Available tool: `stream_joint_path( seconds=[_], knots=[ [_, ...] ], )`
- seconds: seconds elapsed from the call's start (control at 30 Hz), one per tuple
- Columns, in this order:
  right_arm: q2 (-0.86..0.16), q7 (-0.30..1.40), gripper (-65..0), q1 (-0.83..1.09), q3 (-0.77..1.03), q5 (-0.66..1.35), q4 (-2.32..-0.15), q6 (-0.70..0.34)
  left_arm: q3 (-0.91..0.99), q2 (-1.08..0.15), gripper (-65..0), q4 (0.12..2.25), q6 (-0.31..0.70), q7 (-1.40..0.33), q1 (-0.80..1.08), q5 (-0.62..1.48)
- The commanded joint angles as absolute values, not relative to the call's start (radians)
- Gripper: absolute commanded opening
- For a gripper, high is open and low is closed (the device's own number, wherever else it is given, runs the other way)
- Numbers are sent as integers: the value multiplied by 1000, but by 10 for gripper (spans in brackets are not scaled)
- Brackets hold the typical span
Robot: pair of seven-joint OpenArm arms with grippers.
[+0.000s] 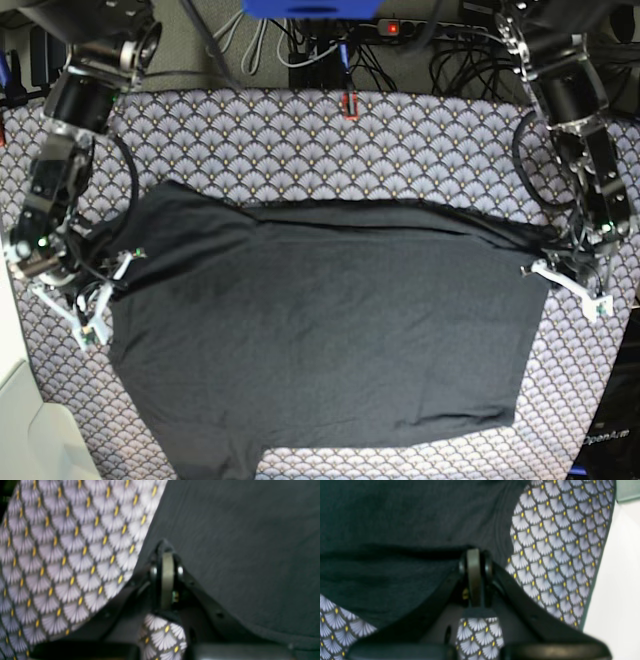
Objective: Fold the T-shirt properly
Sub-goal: 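Hold the folded shoulder edge with both grippers, adjusting grip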
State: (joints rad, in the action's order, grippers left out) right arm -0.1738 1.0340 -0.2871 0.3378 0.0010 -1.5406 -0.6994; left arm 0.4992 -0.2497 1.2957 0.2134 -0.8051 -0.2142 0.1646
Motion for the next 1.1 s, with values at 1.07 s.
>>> stream_joint_path(
  seconds=[1.07],
  knots=[
    [-266, 941, -650, -412, 334, -1, -1351, -698, 512, -295, -646, 1254, 214, -777, -334, 171]
  ],
)
